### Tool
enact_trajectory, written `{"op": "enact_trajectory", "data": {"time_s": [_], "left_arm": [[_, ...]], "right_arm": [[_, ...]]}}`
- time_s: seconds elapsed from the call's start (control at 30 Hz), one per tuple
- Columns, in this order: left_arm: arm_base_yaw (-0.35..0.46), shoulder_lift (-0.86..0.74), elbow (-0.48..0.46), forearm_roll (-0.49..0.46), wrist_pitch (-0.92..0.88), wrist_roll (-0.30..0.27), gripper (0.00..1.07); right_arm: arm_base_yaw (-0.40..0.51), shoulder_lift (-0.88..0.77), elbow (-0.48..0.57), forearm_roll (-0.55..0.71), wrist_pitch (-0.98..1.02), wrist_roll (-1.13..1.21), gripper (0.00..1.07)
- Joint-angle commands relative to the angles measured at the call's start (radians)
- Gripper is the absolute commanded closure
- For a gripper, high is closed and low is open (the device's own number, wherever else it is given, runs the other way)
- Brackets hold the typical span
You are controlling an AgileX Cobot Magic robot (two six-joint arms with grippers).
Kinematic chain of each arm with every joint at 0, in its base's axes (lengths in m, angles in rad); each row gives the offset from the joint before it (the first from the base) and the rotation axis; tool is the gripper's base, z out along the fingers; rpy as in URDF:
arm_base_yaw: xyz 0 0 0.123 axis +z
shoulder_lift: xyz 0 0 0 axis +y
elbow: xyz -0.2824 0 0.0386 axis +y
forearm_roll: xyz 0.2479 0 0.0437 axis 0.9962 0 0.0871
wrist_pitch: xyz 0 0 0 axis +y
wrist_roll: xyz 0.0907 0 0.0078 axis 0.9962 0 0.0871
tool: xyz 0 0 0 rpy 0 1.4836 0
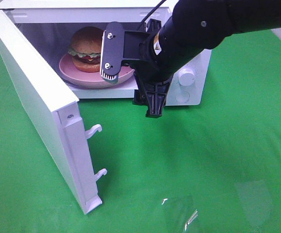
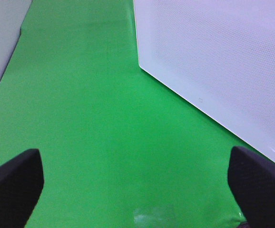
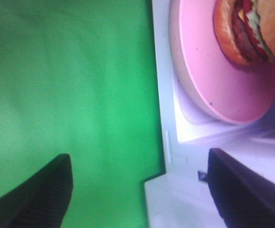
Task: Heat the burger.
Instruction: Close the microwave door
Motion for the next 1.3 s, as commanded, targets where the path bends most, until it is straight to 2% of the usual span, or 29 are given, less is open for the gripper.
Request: {"op": "enact_trajectory", "data": {"time_s": [0.03,0.3,0.57,0.73,0.93,1.3], "left_arm": [[-0.005,-0.016,0.002,-0.006,-0.014,-0.001,0.09],[-0.005,-0.016,0.002,-0.006,-0.014,-0.001,0.09],[-0.005,-0.016,0.002,-0.006,-0.014,-0.001,0.09],[-0.005,-0.016,0.002,-0.006,-0.014,-0.001,0.09],[-0.005,-0.016,0.002,-0.006,-0.014,-0.001,0.09],[-0.005,-0.016,0.002,-0.006,-0.014,-0.001,0.09]], "right_arm": [[0.002,-0.038,0.028,-0.001,0.016,0.096,0.31],[0.002,-0.184,0.11,0.003,0.117,0.374,0.31],[0.002,-0.311,0.134,0.007,0.228,0.601,0.31],[0.002,-0.353,0.134,0.007,0.275,0.651,0.31],[0.002,-0.418,0.134,0.065,0.489,0.658,0.31],[0.002,-0.474,0.136,0.115,0.644,0.658,0.31]]}}
